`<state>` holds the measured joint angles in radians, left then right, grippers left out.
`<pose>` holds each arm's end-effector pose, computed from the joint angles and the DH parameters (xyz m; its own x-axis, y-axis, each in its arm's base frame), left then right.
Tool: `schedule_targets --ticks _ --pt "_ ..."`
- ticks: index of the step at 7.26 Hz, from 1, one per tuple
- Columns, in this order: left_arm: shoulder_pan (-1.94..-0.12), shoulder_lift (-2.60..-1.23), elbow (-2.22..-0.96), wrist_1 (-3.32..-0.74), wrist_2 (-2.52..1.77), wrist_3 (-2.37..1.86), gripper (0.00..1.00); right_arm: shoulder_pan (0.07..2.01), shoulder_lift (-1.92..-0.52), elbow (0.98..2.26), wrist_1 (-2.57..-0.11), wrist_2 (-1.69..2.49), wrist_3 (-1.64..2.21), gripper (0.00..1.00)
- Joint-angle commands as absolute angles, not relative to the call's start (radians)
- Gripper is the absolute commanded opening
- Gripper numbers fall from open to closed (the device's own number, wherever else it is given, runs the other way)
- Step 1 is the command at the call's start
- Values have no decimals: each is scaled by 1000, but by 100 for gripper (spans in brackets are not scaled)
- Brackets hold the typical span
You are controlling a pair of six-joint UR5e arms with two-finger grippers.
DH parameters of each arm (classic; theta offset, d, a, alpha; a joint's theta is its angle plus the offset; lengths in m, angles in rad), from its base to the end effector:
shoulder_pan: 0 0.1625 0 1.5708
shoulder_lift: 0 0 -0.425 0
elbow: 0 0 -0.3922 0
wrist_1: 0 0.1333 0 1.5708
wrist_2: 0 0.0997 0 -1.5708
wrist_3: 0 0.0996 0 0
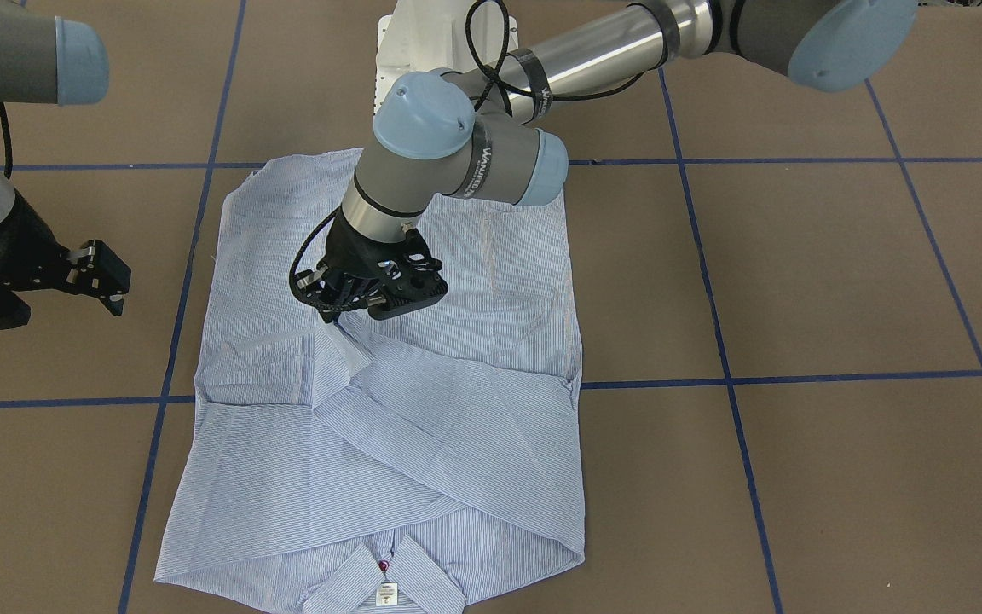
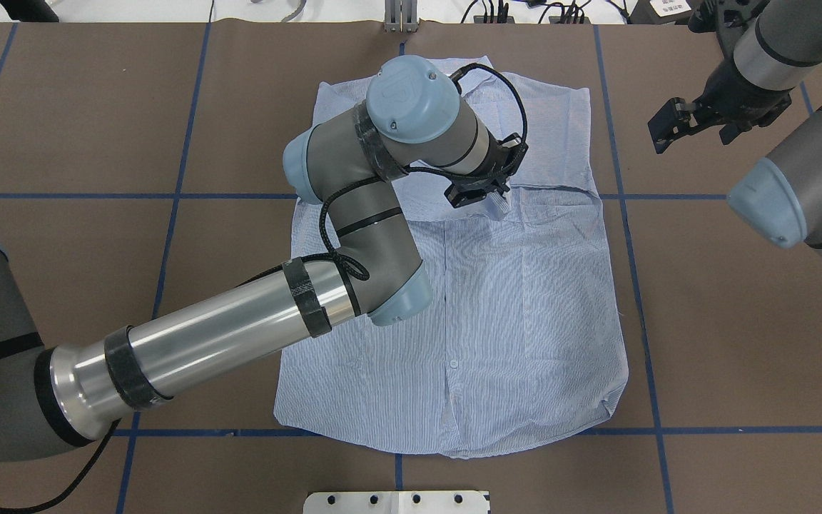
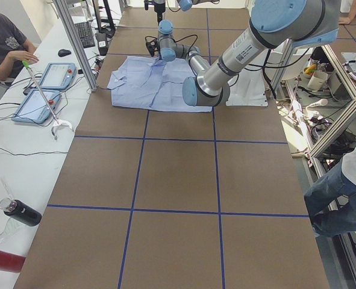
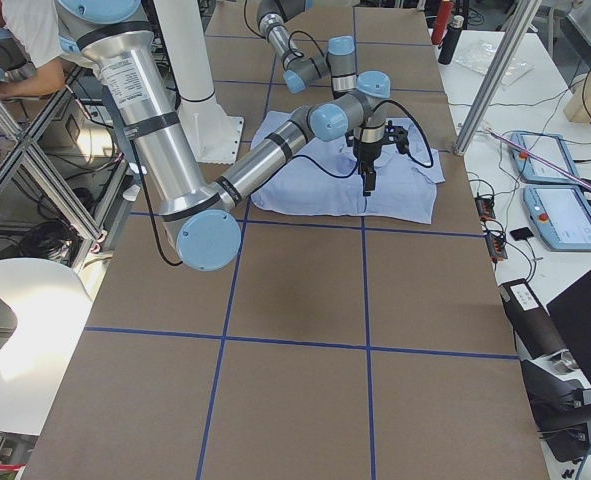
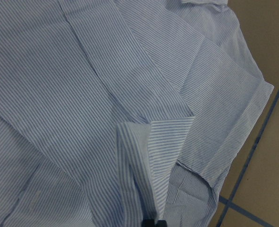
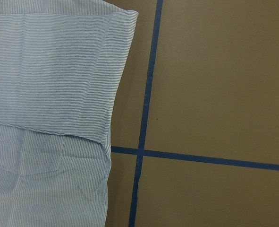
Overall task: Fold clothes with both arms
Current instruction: 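Lay the sleeve on the chest, open the left gripper and withdraw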
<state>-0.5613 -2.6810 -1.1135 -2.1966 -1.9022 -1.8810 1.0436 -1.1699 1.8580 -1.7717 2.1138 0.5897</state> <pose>0.6330 -0.5172 0.0448 0.1590 -0.4409 -0.8833 0.3025 0.8734 -0.3815 -0.2295 -0.5570 0.3334 0.7610 -0.1071 0.6398 0.0257 0.9905 0.1352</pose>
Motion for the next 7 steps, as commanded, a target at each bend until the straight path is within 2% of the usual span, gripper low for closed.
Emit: schedule_targets --ticks 1,2,5,7 --pt "-537 -2686 -1108 -2287 -1876 -1864 90 1045 -1169 1858 -1772 2114 591 100" --pt "-537 -2686 -1112 -2357 -1876 -1862 100 1045 -1167 1858 -1770 2114 591 100" --pt "-540 -2677 -1127 -2401 -1852 -1838 100 1049 -1166 1858 -1766 2146 594 100" --pt "-552 -2598 -1141 -2385 -1828 -1829 100 1049 -1186 1885 -1761 2180 667 100"
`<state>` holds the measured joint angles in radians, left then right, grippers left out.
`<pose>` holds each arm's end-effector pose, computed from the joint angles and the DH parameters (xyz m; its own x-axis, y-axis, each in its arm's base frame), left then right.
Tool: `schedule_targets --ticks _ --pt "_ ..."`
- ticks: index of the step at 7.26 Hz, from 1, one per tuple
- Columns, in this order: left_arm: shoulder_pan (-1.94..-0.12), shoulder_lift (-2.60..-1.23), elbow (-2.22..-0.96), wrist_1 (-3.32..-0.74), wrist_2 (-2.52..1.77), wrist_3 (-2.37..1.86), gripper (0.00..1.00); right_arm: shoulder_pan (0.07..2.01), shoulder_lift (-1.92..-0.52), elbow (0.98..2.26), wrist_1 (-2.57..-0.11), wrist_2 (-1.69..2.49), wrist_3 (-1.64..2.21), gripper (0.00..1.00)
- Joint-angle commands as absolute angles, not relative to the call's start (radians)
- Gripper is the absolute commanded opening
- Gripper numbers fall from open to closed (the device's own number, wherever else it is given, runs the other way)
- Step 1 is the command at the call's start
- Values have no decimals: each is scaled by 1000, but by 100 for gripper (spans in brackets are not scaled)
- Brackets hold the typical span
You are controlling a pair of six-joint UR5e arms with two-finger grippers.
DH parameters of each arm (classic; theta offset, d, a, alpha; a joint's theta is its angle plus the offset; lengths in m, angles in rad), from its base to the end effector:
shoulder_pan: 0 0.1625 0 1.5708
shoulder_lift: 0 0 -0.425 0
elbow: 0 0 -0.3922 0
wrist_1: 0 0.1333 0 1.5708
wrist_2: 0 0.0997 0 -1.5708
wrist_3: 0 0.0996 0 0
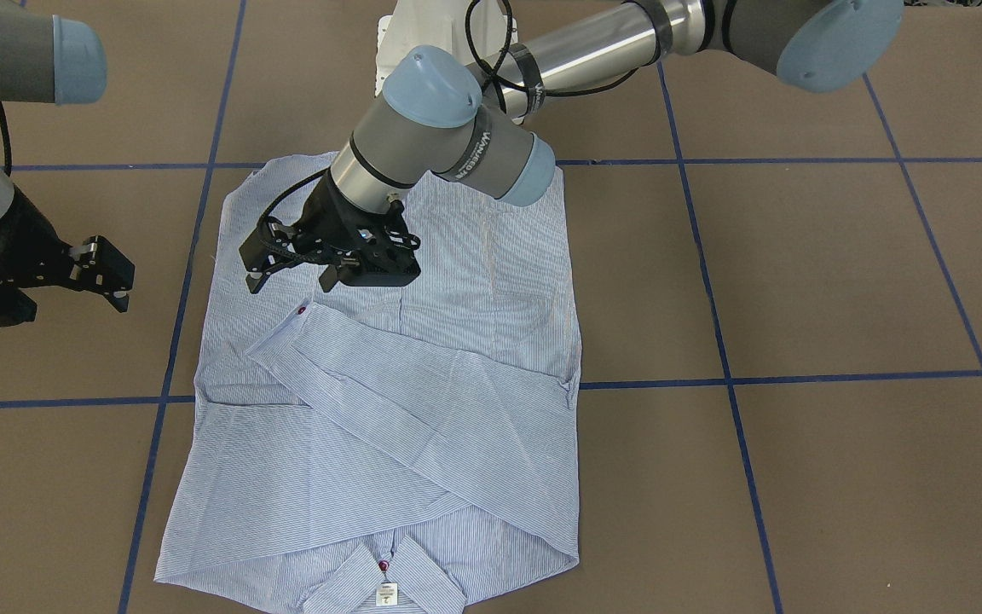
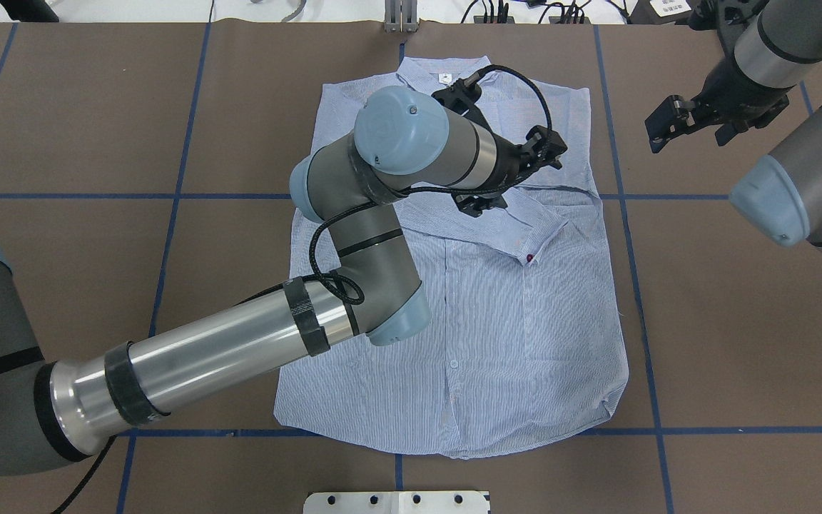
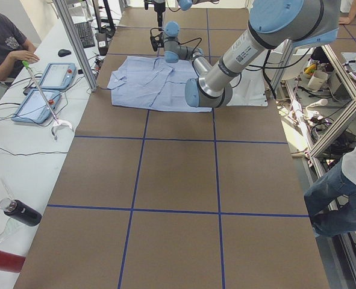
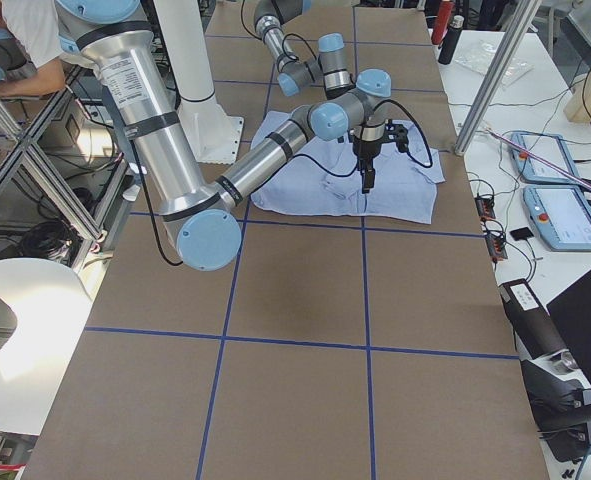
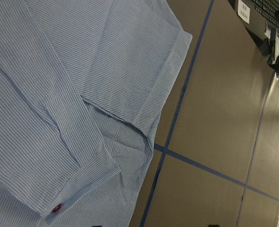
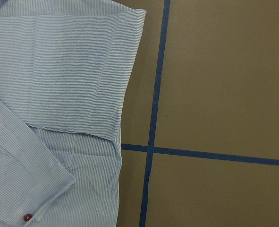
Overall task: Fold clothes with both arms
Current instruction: 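Lay the sleeve on the chest, open the left gripper and withdraw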
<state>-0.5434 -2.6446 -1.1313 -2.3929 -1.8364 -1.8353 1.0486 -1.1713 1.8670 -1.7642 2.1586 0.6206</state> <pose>0.6262 -0.5035 0.0446 0.0222 -0.3081 -0.9511 0.2917 0.9119 -0.2886 -0.2284 -0.5535 0.3273 0.7327 -0.0842 0.6754 0.0137 0.9939 0.1090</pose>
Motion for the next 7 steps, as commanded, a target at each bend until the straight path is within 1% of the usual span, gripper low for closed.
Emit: schedule_targets --ticks 1,2,3,4,5,6,7 --pt "-566 -2550 -1188 -2323 -1833 -1803 100 1045 -1237 1931 -1758 2203 714 100" --pt "-589 -2460 -1335 -2178 -1868 -1714 100 1023 -1290 2003 -1758 2204 754 100" --pt "-604 -2350 -1521 -2057 -1876 -1625 100 965 -1322 2058 -1746 2203 841 100" --pt "-627 -2241 -1678 -1998 -1878 -1567 100 894 -1350 2066 -1636 2192 965 100" --pt "-658 -2171 -1754 -1982 -1888 -1533 100 817 -1418 2066 -1492 2157 1085 100" --pt "-690 -2127 -1791 -1977 -1899 -1504 100 757 -1475 2066 -1389 2126 1176 100" --pt "-699 -2094 -1825 -1977 -1898 -1482 100 708 -1498 2066 -1372 2123 1221 100"
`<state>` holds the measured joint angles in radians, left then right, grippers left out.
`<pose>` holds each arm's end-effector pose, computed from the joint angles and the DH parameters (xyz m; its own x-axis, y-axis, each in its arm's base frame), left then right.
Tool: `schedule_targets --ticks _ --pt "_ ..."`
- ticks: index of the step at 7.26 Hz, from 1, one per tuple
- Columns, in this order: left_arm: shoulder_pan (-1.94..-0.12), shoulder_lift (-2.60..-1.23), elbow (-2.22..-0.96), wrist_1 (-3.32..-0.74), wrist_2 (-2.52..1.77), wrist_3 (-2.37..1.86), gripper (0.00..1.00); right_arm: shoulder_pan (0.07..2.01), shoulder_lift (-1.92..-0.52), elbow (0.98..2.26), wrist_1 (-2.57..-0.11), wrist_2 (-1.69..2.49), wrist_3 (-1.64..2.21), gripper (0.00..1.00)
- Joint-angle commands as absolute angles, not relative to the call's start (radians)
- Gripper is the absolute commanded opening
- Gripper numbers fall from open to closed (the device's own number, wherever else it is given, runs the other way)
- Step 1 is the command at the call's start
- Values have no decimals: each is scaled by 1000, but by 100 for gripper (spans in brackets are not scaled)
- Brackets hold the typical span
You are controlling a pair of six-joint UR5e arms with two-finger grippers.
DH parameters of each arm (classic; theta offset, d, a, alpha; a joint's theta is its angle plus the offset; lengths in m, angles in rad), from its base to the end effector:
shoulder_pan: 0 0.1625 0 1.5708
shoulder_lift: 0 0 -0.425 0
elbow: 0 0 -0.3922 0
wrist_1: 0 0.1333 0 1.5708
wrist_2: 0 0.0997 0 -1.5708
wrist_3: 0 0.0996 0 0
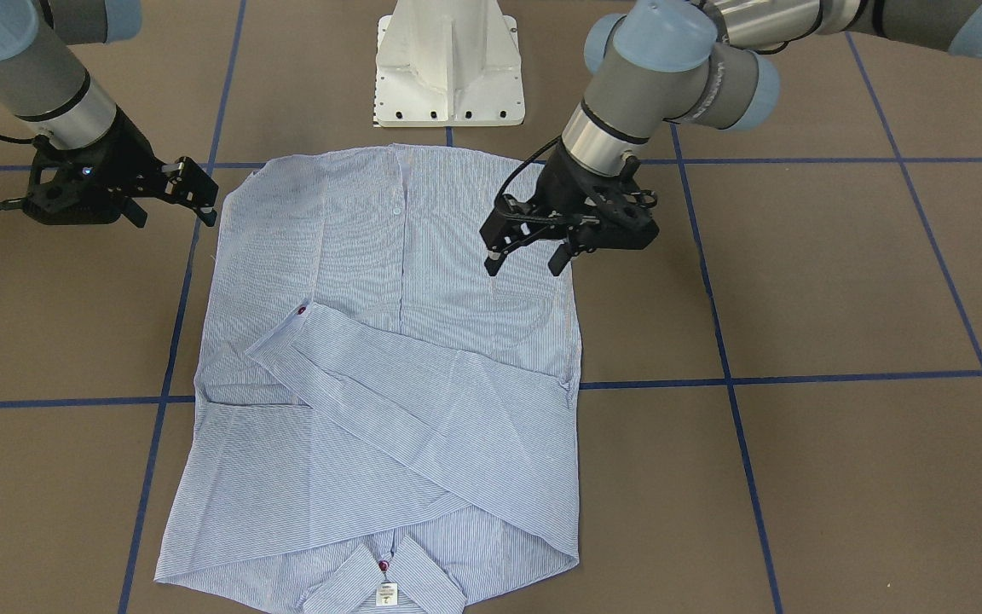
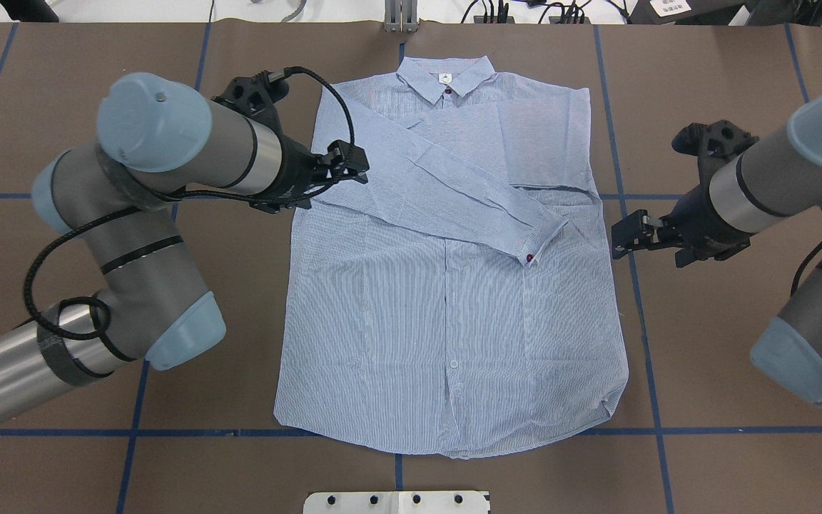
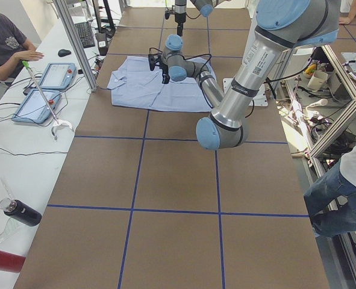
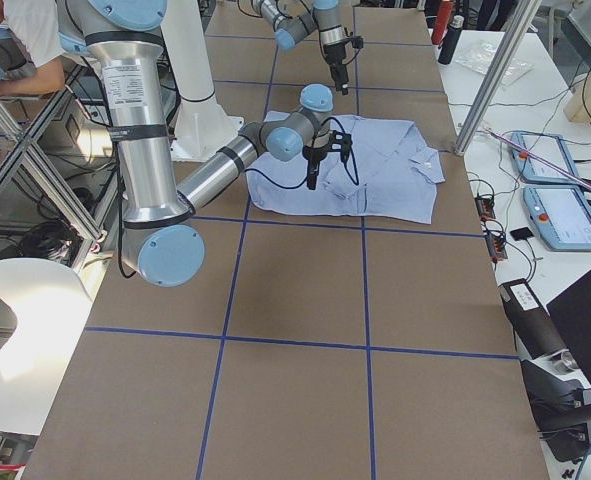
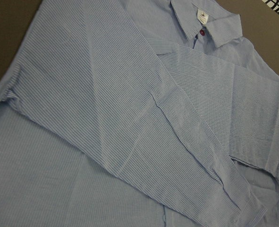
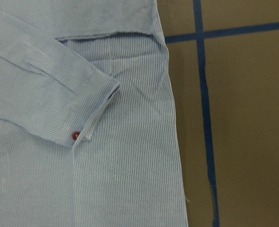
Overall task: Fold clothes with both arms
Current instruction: 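Lay the sleeve on the chest, open the left gripper and withdraw, then move both grippers down to the bottom hem corners nearest the robot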
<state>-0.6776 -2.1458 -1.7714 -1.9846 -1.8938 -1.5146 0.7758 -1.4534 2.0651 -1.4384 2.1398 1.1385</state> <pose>0.4317 -0.4779 0.1872 0.3100 -0.1811 -0.9333 0.3481 0.9351 -0.0658 -0.3019 -0.4077 0.3536 0.6149 0.1088 0.7811 -0.0791 0.9940 -0.0762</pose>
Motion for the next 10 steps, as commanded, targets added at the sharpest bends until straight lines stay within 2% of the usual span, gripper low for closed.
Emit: schedule_targets --ticks 1,5,9,10 --pt "-709 -2085 -1833 -1974 -1896 -1482 99 656 -1511 2068 -1370 2085 1289 100" --pt "-709 -2085 -1844 -1927 -1887 -1468 99 442 -1539 2065 -1367 1992 1441 100" --pt "-710 -2083 -1836 -1927 -1885 -1451 99 373 -1539 2049 -1368 1988 1447 99" --pt "-710 -2083 -1836 -1927 -1885 -1451 98 365 -1539 2045 -1368 1993 1448 86"
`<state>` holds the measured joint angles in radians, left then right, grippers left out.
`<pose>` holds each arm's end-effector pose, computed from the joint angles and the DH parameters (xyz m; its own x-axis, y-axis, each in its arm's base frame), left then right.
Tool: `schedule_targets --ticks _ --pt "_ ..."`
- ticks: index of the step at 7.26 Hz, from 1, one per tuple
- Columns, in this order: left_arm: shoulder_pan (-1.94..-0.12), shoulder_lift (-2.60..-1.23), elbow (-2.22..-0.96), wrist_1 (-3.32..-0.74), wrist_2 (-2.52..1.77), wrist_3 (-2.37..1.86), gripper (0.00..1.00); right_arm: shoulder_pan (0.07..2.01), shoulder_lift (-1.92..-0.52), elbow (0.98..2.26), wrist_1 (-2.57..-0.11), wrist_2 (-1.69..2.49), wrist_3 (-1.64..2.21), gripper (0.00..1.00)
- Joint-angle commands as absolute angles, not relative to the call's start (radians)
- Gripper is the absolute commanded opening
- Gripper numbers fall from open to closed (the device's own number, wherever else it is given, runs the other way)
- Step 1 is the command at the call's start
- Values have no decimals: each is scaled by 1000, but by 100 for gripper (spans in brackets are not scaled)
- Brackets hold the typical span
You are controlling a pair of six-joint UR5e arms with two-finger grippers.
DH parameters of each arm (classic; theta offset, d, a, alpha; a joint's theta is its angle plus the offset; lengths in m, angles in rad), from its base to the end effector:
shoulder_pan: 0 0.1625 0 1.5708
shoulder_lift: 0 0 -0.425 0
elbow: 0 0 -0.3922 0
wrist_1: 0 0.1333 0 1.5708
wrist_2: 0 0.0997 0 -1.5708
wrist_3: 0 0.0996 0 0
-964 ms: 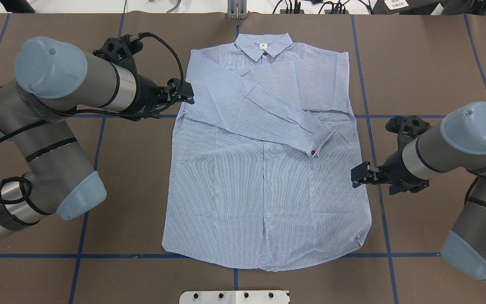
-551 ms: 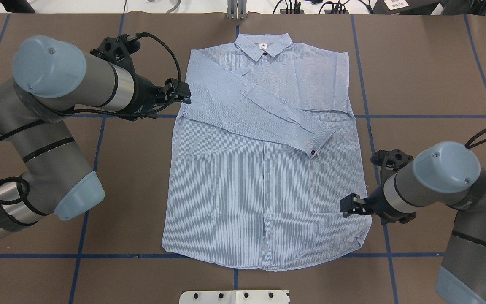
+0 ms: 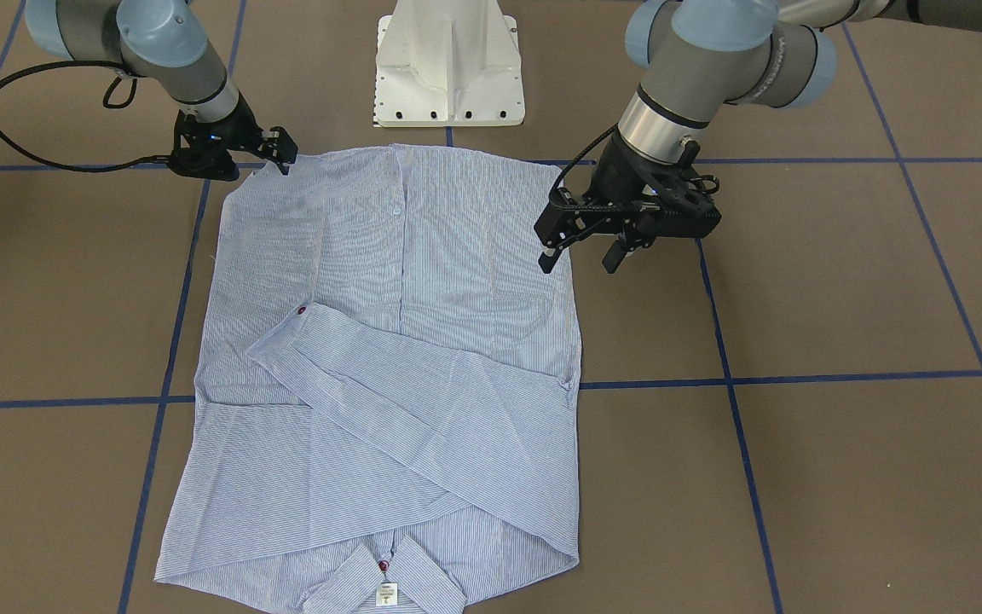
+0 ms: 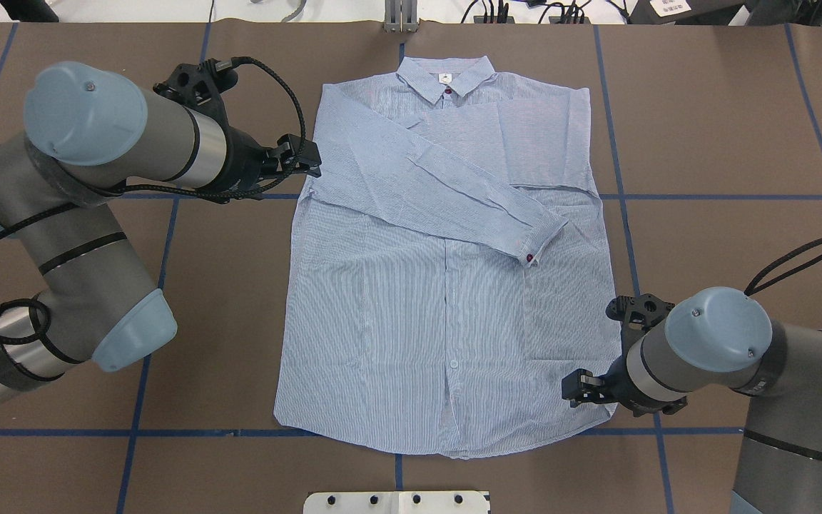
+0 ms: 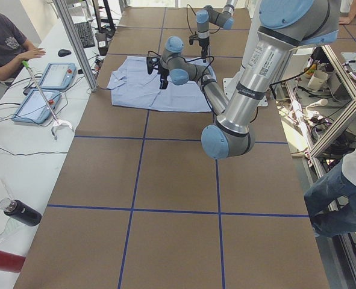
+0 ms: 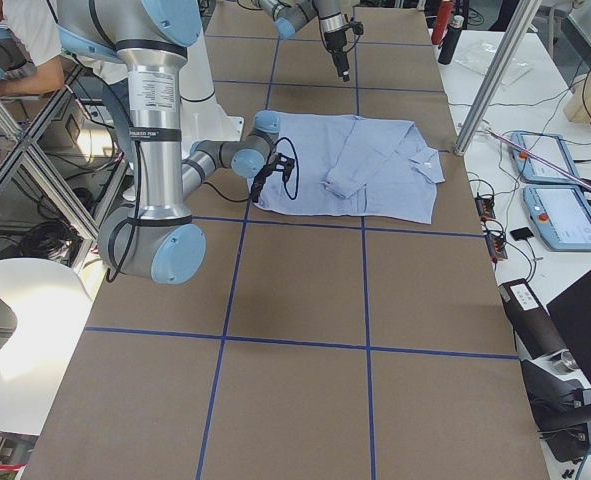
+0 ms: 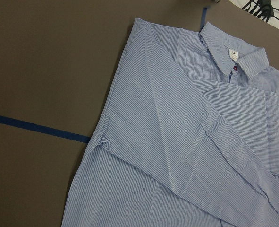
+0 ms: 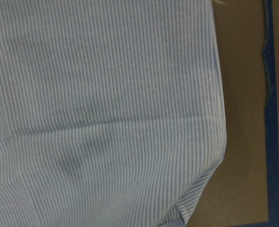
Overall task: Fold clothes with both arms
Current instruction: 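Move both grippers down to the bottom hem corners nearest the robot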
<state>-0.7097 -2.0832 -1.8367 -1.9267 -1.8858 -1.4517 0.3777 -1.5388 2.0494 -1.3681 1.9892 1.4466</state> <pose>0.4002 -0.4789 0.2073 0.3668 -0.1661 -0.9153 0.3656 0.9305 -0.0224 -0.4219 -0.2673 0.3992 0.7086 0.1594 0.6873 -0.0021 0.9746 -0.2238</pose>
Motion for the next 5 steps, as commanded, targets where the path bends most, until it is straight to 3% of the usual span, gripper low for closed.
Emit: schedule_targets --ticks 1,2,3,5 --pt "-710 -2083 -1836 -1927 -1885 -1451 98 365 -1537 2043 -1368 1999 1447 44" --pt "-710 -2083 -1835 -1927 -1885 -1451 98 365 -1539 2030 -1368 1997 1445 6" --pt "-710 -2083 -1833 -1927 -1885 -1451 98 365 -1537 2028 -1368 1997 1445 0" --pt "-712 -2082 -1833 -1927 -1885 -1451 96 367 -1525 2034 -1373 2006 1447 0"
